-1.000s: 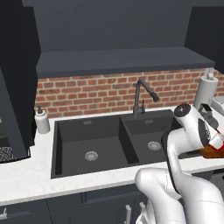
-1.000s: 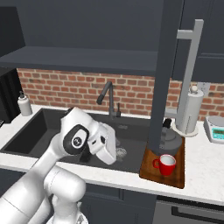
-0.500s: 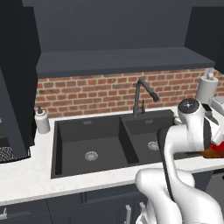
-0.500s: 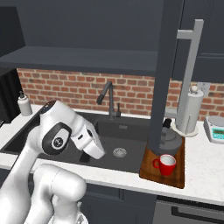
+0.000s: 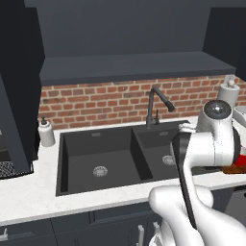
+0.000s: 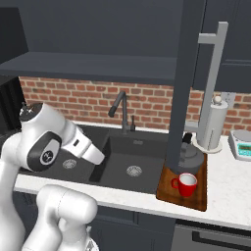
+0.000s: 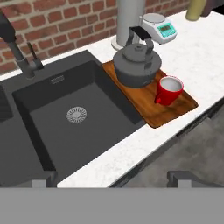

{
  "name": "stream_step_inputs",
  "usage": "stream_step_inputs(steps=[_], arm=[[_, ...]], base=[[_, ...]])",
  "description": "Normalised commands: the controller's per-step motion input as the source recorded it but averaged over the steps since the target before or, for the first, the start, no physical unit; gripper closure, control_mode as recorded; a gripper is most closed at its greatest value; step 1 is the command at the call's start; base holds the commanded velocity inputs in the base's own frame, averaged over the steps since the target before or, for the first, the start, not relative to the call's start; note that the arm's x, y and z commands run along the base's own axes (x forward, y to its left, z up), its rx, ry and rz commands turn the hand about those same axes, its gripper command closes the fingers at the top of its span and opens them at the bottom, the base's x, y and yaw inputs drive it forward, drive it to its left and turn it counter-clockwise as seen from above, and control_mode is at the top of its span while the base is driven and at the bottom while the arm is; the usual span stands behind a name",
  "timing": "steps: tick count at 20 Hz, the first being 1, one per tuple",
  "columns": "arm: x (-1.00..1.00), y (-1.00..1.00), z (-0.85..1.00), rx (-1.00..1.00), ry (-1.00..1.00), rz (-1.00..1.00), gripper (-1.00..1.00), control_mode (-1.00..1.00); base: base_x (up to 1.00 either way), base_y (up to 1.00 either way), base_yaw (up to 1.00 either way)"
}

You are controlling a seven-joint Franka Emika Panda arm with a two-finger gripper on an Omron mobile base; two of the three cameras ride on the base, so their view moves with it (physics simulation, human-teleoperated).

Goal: Pick the kettle from the counter and place it on the tray. Then pick the mug from the cabinet and place it on the tray. Then close the cabinet doors.

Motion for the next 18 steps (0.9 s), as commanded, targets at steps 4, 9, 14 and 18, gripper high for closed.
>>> stream_step_inputs(steps=[4, 9, 14, 18], arm=[[-0.12, 0.63, 0.26, 0.04, 0.00, 0.32, -1.00, -1.00], [-0.19, 0.67, 0.23, 0.00, -0.01, 0.14, -1.00, -1.00], [-0.29, 0.61, 0.28, 0.00, 0.00, -0.01, -1.00, -1.00], [-0.31, 0.56, 0.32, 0.00, 0.00, -0.08, -1.00, -1.00]], base=[[0.00, 0.00, 0.00], [0.00, 0.00, 0.00], [0.00, 0.00, 0.00], [0.00, 0.00, 0.00]])
